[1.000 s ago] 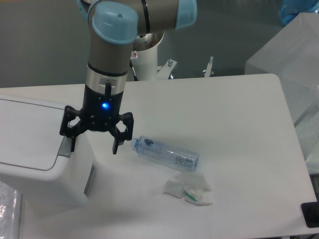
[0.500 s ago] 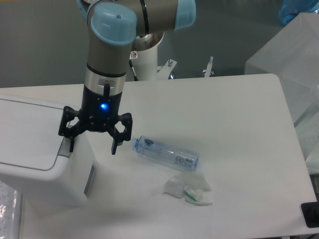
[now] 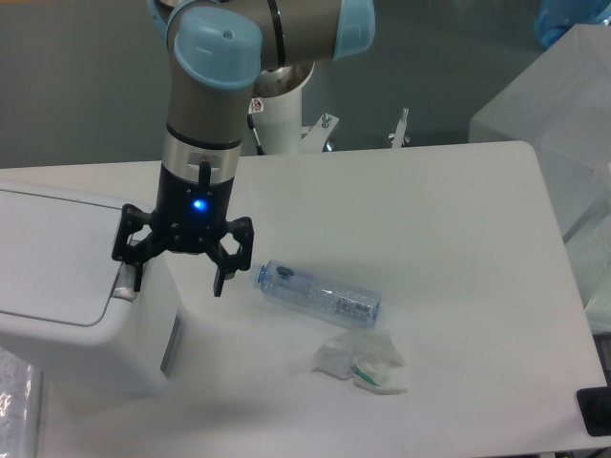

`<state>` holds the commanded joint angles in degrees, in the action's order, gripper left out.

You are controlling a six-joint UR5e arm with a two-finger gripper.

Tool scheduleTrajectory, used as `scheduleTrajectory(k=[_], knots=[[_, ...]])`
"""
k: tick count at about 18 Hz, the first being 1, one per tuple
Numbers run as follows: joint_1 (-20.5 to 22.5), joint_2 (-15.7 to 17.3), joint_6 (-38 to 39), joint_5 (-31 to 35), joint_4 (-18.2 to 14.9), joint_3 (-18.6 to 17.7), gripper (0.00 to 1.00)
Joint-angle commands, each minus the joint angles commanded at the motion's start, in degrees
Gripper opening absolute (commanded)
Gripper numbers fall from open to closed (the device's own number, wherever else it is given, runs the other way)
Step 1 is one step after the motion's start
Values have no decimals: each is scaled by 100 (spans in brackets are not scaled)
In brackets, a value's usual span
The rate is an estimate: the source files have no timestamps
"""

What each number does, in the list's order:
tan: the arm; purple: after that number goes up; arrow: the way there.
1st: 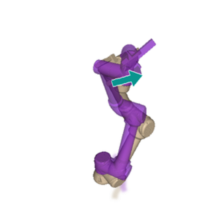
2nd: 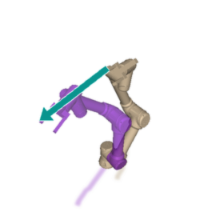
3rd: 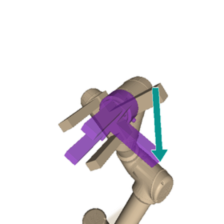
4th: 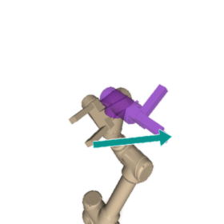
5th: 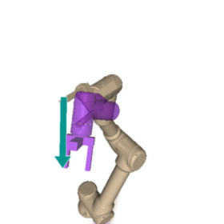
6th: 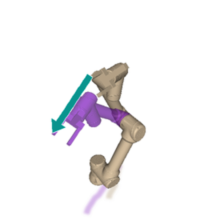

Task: Open the trash can
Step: 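Push the gripper finger under the lid edge and lift it open, then raise the gripper away from the opened trash can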

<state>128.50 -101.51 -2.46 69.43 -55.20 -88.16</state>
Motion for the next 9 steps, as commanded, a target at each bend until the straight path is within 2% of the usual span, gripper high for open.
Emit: scheduleTrajectory(k=[9], knots=[[0,0,0,0,-9,70,100]])
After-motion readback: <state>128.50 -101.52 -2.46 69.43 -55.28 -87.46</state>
